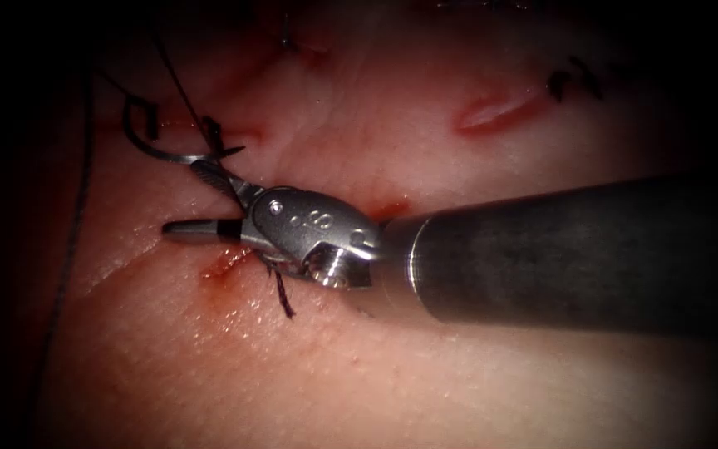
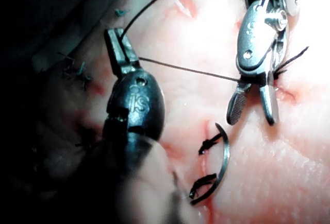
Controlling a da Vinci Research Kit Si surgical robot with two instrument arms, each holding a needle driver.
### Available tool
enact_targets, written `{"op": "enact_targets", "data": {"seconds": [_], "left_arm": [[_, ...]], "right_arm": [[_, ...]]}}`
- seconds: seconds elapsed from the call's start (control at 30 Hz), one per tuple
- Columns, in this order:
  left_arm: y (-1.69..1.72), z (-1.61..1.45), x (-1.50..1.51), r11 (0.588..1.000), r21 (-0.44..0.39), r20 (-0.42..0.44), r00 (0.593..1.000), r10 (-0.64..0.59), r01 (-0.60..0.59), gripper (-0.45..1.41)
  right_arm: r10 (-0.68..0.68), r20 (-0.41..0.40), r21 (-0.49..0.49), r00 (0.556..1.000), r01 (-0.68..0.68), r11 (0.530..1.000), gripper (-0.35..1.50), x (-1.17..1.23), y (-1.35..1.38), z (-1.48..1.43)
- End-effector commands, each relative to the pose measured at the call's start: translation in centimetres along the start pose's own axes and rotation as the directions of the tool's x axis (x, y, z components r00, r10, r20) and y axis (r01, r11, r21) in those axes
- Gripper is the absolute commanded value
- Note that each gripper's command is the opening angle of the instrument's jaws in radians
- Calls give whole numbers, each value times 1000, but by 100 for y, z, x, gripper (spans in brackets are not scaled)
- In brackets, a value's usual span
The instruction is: Wound Closure
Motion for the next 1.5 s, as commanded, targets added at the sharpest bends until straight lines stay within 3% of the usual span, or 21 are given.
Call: {"op": "enact_targets", "data": {"seconds": [0.03, 0.1, 0.13, 0.17, 0.2, 0.3, 0.5, 0.53, 0.57, 0.73, 0.87, 1.07, 1.17, 1.33, 1.5], "left_arm": [[-4, 7, -4, 1000, 1, -1, 1000, 3, -3, -45], [-3, 7, -2, 1000, 2, 2, 1000, 3, -3, -45], [-3, 7, -1, 1000, 2, 2, 1000, 4, -4, -45], [-2, 8, 0, 1000, 2, 2, 1000, 4, -4, -45], [-1, 8, 1, 1000, 2, 2, 1000, 5, -5, -45], [3, 8, 3, 1000, 2, -1, 1000, 9, -9, -45], [8, 4, 4, 1000, 0, -4, 1000, 14, -14, -45], [8, 2, 5, 1000, -2, -6, 1000, 14, -14, -45], [8, 1, 6, 1000, -2, -7, 1000, 14, -14, -45], [10, 5, 10, 1000, -2, -18, 1000, 15, -15, -45], [16, 9, 15, 1000, -2, -46, 999, 22, -22, -45], [52, 22, 25, 999, -22, -133, 991, -33, 31, -45], [89, 41, 36, 996, -70, -195, 978, -68, 55, -45], [124, 63, 57, 989, -128, -266, 958, -105, 73, -45], [149, 84, 100, 988, -149, -332, 938, -96, 49, -45]], "right_arm": [[1, -5, 4, 1000, -1, 1000, 116, 1, -2, 11], [-9, 0, -4, 1000, 9, 1000, 83, 2, -1, 11], [-9, -3, -15, 1000, 9, 1000, 41, 3, -1, 10], [-8, -6, -36, 1000, 8, 999, -25, 4, 0, 9], [-6, -5, -54, 1000, 5, 999, -35, 6, 0, 8], [87, -75, -124, 993, -96, 988, -35, 24, 2, 5], [64, -118, -101, 991, -76, 992, -35, 36, 0, -5], [66, -119, -86, 991, -76, 993, 62, 36, 1, -14], [67, -118, -77, 991, -77, 994, 131, 37, 3, -28], [7, -81, -134, 997, -18, 991, 136, 35, 22, -80], [-40, -31, -178, 999, 33, 983, 133, 37, 56, -142], [-88, -40, -241, 995, 76, 968, 133, 46, 105, -218], [-112, -45, -297, 993, 93, 950, 138, 58, 128, -250], [-126, -41, -335, 991, 105, 936, 135, 70, 138, -265], [-132, -43, -332, 990, 110, 937, 133, 74, 137, -257]]}}
